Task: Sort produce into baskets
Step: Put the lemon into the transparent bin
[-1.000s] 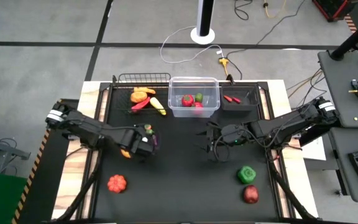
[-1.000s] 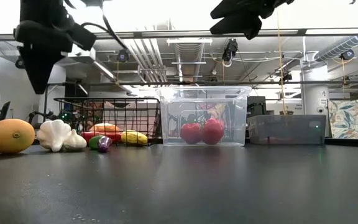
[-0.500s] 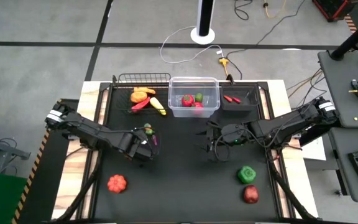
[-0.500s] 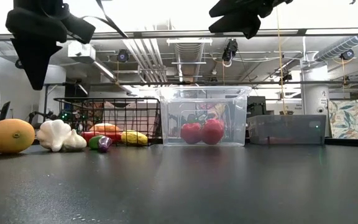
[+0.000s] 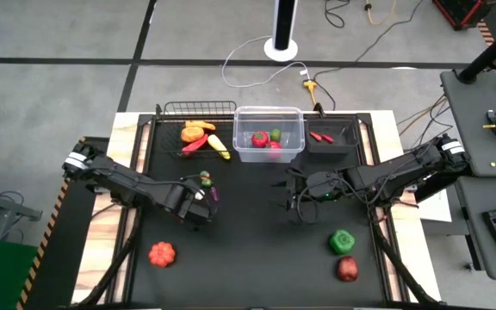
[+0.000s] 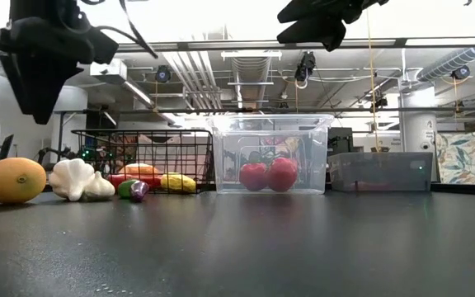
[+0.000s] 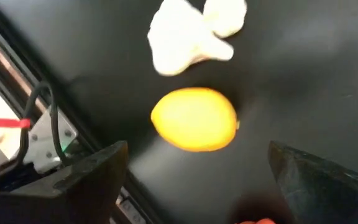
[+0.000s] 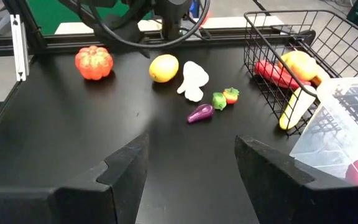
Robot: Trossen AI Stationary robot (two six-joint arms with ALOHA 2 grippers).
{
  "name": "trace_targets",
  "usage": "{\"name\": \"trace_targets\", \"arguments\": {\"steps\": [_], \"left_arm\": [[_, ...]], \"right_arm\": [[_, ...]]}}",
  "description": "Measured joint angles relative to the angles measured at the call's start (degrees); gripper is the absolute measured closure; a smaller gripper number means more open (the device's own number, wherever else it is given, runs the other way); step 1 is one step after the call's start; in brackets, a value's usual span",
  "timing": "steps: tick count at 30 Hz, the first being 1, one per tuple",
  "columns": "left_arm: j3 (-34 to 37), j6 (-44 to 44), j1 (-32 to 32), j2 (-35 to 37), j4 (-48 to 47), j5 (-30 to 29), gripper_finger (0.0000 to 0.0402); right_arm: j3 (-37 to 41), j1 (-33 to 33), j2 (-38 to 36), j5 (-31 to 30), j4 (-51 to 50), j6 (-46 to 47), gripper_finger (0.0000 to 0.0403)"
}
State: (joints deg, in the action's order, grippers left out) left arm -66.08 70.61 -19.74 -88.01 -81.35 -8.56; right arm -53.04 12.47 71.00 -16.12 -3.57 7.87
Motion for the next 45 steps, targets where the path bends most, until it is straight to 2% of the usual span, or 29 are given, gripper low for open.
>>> {"name": "trace_targets", "arguments": {"steps": [8, 19, 30, 36, 45], "left_arm": [[2.34, -1.08, -0.06, 0.06, 0.95, 0.58, 0.0036], [8.45, -1.91, 0.48, 3.92, 6.38, 1.18, 0.0036], [17.62, 0.68, 0.93, 10.4, 13.91, 1.84, 0.0036], [22.34, 0.66, 1.41, 13.64, 22.0, 1.82, 0.0036], [26.69, 0.5, 1.68, 13.99, 26.15, 1.32, 0.0036]], "right_arm": [[0.0, 0.0, 0.0, 0.0, -0.04, 0.02, 0.0174], [0.0, 0.0, 0.0, 0.0, -0.13, 0.03, 0.0174], [0.0, 0.0, 0.0, 0.0, -0.14, 0.03, 0.0174], [0.0, -0.02, 0.0, 0.0, -0.15, 0.03, 0.0174], [0.0, -0.08, 0.0, 0.0, -0.14, -0.01, 0.0174]]}}
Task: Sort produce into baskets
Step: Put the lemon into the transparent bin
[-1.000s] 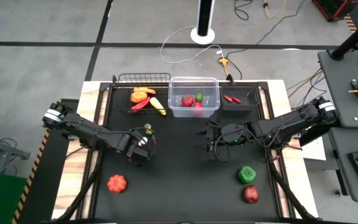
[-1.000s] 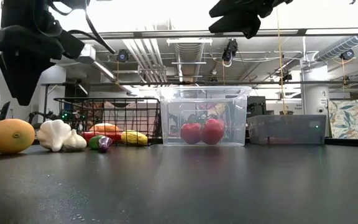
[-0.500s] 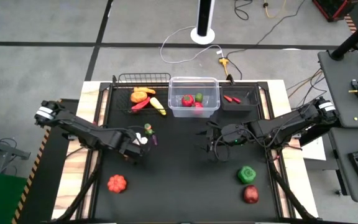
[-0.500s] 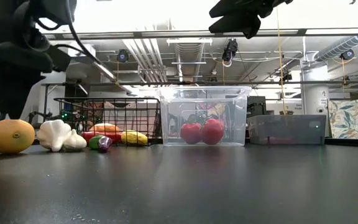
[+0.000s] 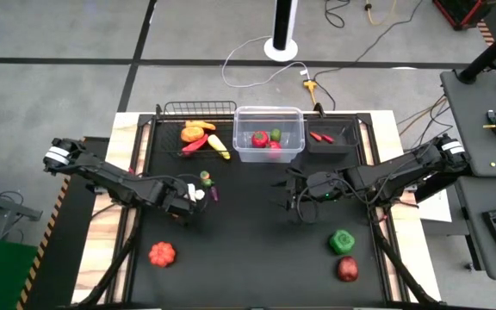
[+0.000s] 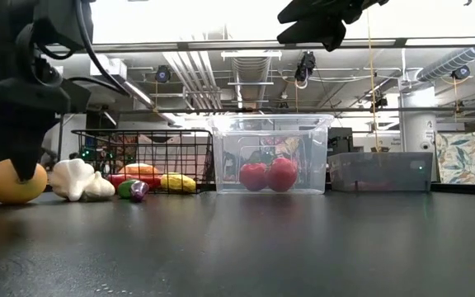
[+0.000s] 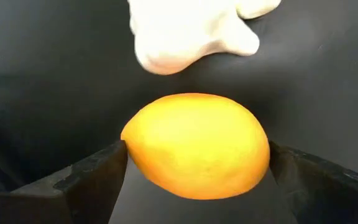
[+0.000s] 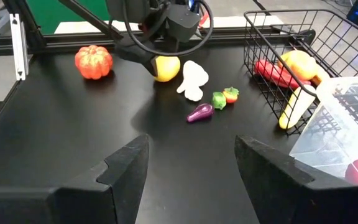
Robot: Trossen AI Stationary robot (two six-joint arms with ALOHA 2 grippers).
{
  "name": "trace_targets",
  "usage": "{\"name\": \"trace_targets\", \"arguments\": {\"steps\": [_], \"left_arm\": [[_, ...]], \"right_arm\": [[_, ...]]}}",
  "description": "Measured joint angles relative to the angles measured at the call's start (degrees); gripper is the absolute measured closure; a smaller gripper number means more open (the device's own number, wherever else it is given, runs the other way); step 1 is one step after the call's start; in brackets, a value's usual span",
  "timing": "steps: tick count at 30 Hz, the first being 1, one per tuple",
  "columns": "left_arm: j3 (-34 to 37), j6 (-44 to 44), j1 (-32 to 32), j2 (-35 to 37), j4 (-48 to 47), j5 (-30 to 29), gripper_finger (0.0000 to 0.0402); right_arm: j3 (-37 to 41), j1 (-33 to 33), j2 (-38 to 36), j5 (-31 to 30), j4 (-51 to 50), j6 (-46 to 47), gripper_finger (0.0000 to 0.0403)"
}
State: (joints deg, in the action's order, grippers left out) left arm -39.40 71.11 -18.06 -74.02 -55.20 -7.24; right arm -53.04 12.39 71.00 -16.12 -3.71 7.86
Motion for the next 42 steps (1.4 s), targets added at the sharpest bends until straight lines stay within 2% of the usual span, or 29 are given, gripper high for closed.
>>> {"name": "trace_targets", "arguments": {"steps": [13, 21, 27, 33, 38, 42], "left_arm": [[2.11, -0.06, 0.17, -0.19, 3.97, 0.37, 0.0039], [2.92, -0.51, 0.17, -0.13, 5.07, 1.28, 0.0087], [-0.02, -3.94, 0.15, -0.17, 4.31, 1.62, 0.0097], [-8.18, -13.47, 0.11, -0.17, 2.33, 0.35, 0.0098], [-18.88, -28.91, 0.52, -0.17, 2.56, -9.06, 0.0095], [-27.68, -41.5, 3.27, -0.24, 3.9, -16.41, 0.0094]], "right_arm": [[0.0, -0.03, 0.0, -0.02, 0.03, -0.37, 0.0174], [0.0, -0.03, 0.02, -0.02, -0.27, -0.37, 0.0174], [0.0, -0.03, 0.02, -0.02, -0.3, -0.37, 0.0174], [0.0, -0.03, 0.02, 0.0, -0.38, -1.26, 0.0174], [0.0, -0.03, -0.21, 0.0, -0.7, -1.46, 0.0174], [0.0, 0.02, -1.47, 0.02, -1.13, -1.46, 0.0174]]}}
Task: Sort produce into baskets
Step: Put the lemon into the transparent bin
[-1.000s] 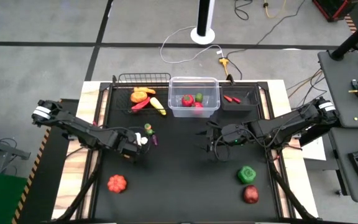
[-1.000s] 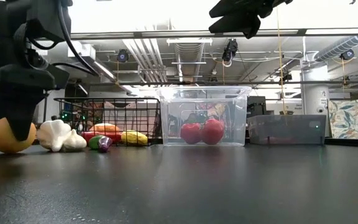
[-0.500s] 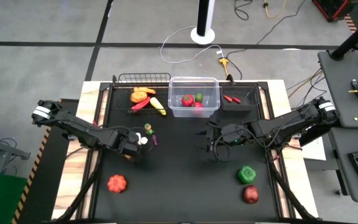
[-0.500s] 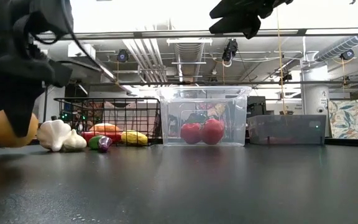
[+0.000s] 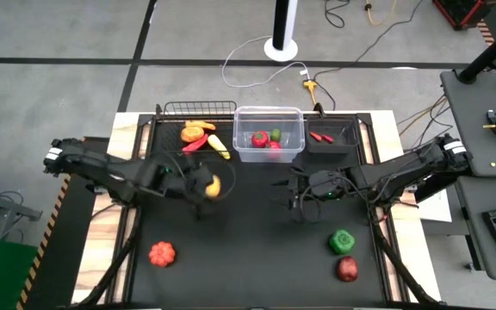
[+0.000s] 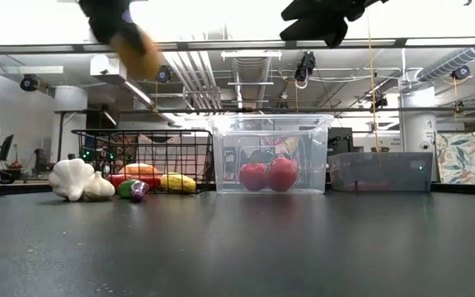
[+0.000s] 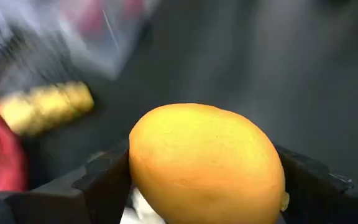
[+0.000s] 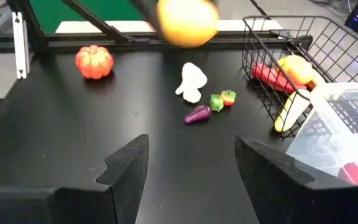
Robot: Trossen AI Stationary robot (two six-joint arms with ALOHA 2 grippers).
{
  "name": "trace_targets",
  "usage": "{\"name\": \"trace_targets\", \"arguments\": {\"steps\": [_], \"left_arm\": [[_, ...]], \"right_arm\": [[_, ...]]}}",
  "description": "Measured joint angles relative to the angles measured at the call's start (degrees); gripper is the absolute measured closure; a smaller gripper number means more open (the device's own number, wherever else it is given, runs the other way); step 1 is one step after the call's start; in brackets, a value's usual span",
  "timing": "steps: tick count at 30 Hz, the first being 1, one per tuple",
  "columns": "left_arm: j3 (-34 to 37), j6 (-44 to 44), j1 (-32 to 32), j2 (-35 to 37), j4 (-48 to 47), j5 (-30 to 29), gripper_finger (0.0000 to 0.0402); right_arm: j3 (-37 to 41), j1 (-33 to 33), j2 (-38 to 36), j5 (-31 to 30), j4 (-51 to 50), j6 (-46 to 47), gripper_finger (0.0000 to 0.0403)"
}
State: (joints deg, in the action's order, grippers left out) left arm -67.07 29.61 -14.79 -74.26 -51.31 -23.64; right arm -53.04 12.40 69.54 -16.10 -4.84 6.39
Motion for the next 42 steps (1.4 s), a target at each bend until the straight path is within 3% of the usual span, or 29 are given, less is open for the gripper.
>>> {"name": "trace_targets", "arguments": {"steps": [6, 14, 18, 29, 35, 42], "left_arm": [[-8.38, -18.75, 7.8, -1.38, 7.05, -1.41, 0.0093], [-12.01, -33.27, 22.92, -6.7, 19.79, 14.59, 0.0093], [-15.73, -34.7, 29.09, -12.09, 20.0, 17.23, 0.0093], [-25.95, -36.0, 38.4, -26.27, 19.79, 22.28, 0.0093], [-30.43, -34.7, 41.18, -32.95, 18.3, 27.33, 0.0093], [-35.56, -34.19, 41.67, -38.29, 15.26, 27.74, 0.0092]], "right_arm": [[-2.09, 0.09, -3.86, -0.02, -4.02, 0.46, 0.0174], [-3.65, 0.09, -7.75, 0.0, -5.39, -1.28, 0.0174], [-3.65, 0.09, -8.7, 0.0, -5.29, -1.44, 0.0174], [-3.58, 0.09, -8.06, 0.0, -5.64, -1.36, 0.0174], [-3.58, 0.09, -7.87, 0.0, -6.38, -1.01, 0.0174], [-3.58, 0.09, -7.87, 0.0, -6.97, -0.85, 0.0174]]}}
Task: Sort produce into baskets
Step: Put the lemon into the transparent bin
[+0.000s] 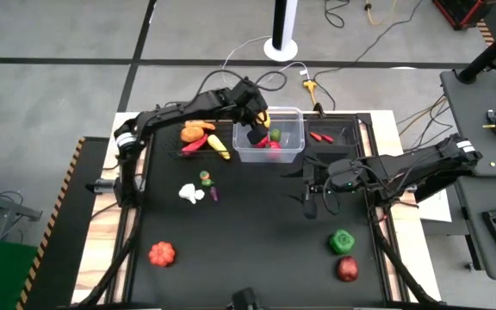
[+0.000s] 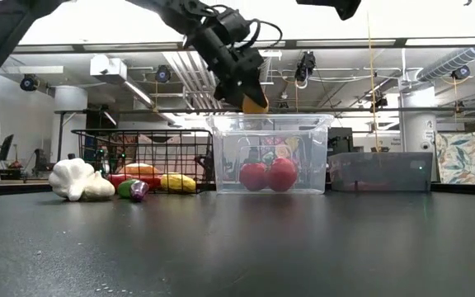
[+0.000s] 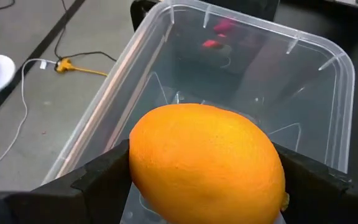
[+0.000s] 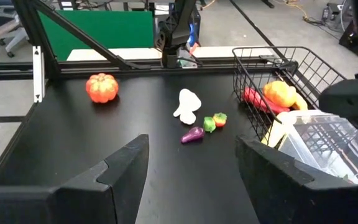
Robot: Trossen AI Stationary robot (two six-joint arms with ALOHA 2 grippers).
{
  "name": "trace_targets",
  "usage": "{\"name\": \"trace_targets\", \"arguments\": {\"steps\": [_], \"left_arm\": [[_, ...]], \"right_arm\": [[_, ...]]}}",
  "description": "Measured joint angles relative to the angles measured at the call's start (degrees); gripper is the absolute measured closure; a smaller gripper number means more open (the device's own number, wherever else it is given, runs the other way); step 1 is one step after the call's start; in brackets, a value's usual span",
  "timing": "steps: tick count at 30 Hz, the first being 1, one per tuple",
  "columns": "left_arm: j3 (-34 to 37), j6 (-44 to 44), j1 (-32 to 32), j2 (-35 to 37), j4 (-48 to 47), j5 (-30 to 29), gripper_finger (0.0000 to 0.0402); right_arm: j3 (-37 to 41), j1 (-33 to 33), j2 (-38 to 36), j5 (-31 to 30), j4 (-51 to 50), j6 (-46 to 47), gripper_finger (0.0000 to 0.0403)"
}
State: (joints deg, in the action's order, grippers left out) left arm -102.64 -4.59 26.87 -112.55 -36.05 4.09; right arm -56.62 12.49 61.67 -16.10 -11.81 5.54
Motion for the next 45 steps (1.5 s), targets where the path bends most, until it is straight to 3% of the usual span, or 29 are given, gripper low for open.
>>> {"name": "trace_targets", "arguments": {"steps": [11, 33, 45], "left_arm": [[-0.82, 2.74, 0.39, -2.94, -6.17, 0.04, 0.0092], [-0.74, 4.71, 0.35, -4.85, -6.55, -0.02, 0.0092], [-0.74, 4.08, 0.33, -4.85, -7.81, -0.02, 0.0073]], "right_arm": [[0.02, 0.0, 0.0, 0.0, -0.31, 0.54, 0.0174], [0.04, 0.0, 0.0, 0.0, -0.31, 0.85, 0.0174], [0.04, 0.0, 0.0, 0.0, -0.33, 0.85, 0.0174]]}}
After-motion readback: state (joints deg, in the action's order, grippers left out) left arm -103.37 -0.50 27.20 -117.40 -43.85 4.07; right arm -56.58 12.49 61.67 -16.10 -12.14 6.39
